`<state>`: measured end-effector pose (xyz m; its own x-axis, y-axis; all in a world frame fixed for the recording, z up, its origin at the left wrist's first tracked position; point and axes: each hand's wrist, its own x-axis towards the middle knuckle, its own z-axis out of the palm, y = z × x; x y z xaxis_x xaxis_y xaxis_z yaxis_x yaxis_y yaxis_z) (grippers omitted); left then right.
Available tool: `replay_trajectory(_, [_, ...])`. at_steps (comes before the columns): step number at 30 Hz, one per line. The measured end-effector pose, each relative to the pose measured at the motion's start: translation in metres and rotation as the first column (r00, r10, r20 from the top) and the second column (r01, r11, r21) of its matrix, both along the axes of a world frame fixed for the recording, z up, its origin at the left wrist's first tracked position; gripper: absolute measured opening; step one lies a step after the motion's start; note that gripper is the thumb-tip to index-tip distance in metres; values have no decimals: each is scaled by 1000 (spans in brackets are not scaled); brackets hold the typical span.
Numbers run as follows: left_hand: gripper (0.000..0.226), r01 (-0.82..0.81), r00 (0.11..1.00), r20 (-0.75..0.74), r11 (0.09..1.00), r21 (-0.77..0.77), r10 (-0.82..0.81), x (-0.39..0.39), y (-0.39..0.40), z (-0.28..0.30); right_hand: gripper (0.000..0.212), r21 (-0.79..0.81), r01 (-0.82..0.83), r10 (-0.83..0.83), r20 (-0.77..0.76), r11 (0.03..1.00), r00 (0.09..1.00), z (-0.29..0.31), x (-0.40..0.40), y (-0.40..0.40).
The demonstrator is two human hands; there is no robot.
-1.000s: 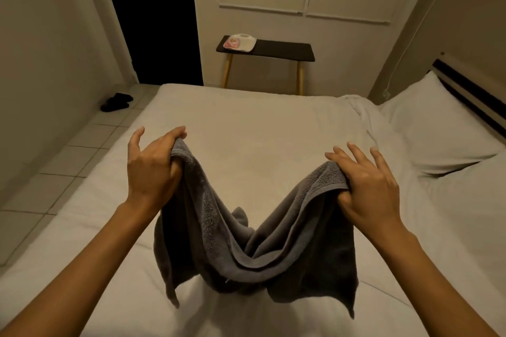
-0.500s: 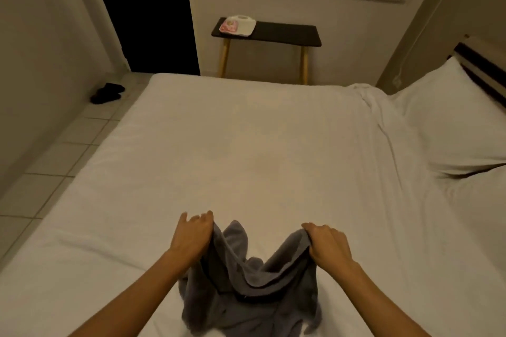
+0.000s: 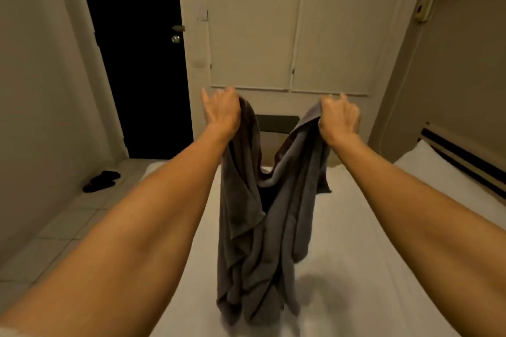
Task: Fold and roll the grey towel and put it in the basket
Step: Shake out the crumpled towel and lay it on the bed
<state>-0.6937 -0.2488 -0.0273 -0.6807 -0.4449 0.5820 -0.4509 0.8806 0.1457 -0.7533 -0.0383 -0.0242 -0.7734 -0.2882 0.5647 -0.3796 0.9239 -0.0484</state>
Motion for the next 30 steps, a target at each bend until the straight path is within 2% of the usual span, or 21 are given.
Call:
replay_trajectory(2, [30, -22, 996, -89, 999, -39, 18, 6, -8, 46, 35, -44, 16, -21, -101, 999, 995, 43, 0, 8])
replay_trajectory(4, [30, -24, 994, -110, 996, -87, 14, 14, -17, 65, 36, -20, 37, -40, -179, 999, 983, 62, -6, 18])
replay_trajectory(8, [29, -17, 1000, -24, 988, -151, 13, 24, -27, 39, 40, 54, 53, -46, -126, 997, 991, 41, -15, 35])
replay_trajectory(12, [36, 35, 990, 139, 976, -213, -5, 39, -51, -40, 51, 216, 111, -110, -17, 970, 994, -28, -13, 54])
replay_trajectory(16, [46, 102, 931, 365, 961, -259, -1, 88, -81, -137, 56, 434, 165, -191, 18, 886, 981, -123, -6, 98])
replay_trajectory(20, [53, 125, 840, 542, 982, -144, -27, 148, -88, -241, 58, 525, 114, -229, 159, 844, 960, -232, 26, 142])
replay_trajectory(24, [55, 89, 691, 722, 994, -58, -20, 213, -77, -355, 53, 568, 0, -234, 339, 823, 911, -347, 71, 181])
replay_trajectory(28, [52, 31, 588, 807, 999, 41, -52, 272, -67, -451, 44, 621, -86, -273, 459, 779, 846, -444, 115, 214])
replay_trajectory(30, [54, 64, 536, 840, 996, 67, -91, 288, -57, -489, 47, 653, -146, -279, 501, 744, 819, -481, 132, 219])
